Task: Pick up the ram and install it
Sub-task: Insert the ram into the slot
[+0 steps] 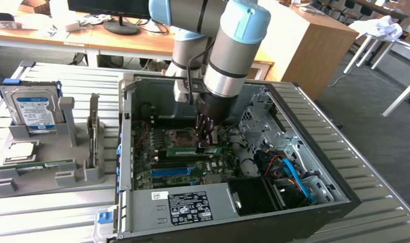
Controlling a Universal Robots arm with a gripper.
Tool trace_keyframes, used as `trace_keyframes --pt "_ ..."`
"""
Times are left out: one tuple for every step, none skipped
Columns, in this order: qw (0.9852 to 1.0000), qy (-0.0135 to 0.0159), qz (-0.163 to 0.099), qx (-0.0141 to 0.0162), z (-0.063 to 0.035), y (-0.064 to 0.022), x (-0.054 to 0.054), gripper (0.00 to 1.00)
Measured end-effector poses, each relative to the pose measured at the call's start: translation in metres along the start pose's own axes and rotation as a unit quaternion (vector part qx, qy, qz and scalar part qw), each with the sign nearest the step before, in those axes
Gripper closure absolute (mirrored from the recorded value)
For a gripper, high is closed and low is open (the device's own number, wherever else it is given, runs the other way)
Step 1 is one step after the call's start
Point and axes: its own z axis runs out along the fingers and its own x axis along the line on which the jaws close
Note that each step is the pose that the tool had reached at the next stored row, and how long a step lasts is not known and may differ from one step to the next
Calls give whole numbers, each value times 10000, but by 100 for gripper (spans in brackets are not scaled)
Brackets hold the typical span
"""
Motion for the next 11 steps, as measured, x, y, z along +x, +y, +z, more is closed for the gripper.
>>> trace_keyframes --pt "10000 0 -2 0 3 1 -18 87" --pt "10000 1 -5 0 5 1 -38 87" --pt "10000 1 -10 0 9 2 -60 87" --pt "10000 2 -20 1 12 2 -83 87" --pt "10000 3 -38 2 15 3 -106 87" --pt "10000 5 -55 2 18 4 -122 87" --pt "10000 6 -74 2 21 6 -134 87" --pt "10000 7 -95 3 25 8 -142 87" --pt "9999 8 -115 4 29 11 -146 87" --pt "9999 9 -139 5 33 15 -149 87" --pt "9999 10 -167 6 37 17 -154 87"
